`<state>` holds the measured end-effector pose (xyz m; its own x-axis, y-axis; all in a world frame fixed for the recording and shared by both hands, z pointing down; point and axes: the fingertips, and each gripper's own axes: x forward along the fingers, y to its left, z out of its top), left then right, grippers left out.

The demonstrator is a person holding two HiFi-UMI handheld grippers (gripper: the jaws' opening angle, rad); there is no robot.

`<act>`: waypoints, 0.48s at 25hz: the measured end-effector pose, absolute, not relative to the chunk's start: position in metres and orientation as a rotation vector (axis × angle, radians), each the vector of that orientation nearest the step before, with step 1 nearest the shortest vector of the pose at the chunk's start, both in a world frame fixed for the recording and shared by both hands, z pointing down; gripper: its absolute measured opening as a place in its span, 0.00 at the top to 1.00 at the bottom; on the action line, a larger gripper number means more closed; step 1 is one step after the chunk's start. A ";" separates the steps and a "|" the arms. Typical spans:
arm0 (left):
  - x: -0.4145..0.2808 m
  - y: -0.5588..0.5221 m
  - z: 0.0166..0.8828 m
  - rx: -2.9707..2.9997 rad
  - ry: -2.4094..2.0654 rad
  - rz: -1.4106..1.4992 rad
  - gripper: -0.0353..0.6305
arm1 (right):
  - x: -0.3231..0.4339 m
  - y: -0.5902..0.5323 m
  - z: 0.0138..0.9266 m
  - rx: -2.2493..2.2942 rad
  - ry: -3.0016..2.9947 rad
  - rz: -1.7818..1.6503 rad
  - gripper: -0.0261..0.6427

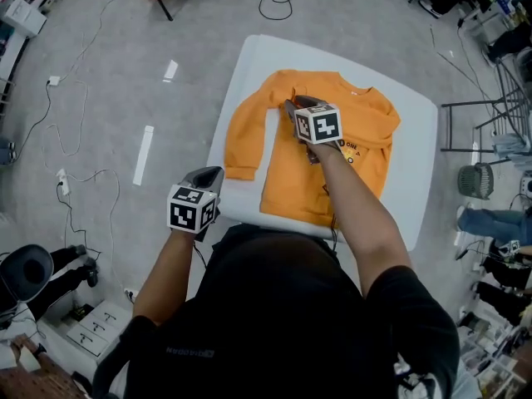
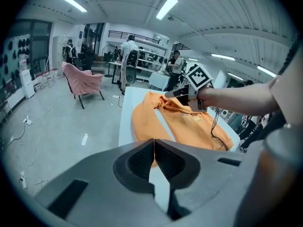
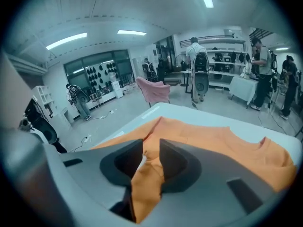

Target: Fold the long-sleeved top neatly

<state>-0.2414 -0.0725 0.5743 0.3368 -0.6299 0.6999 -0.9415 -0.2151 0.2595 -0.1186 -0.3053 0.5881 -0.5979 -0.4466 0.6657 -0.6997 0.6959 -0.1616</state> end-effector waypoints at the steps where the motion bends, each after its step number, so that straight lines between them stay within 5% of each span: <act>1: -0.241 -0.074 0.574 1.942 -1.378 0.603 0.94 | -0.115 -0.303 0.580 0.878 -2.324 0.551 0.80; 12: -0.221 -0.090 0.569 1.978 -1.357 0.535 0.94 | -0.048 -0.246 0.495 0.962 -2.509 0.567 0.95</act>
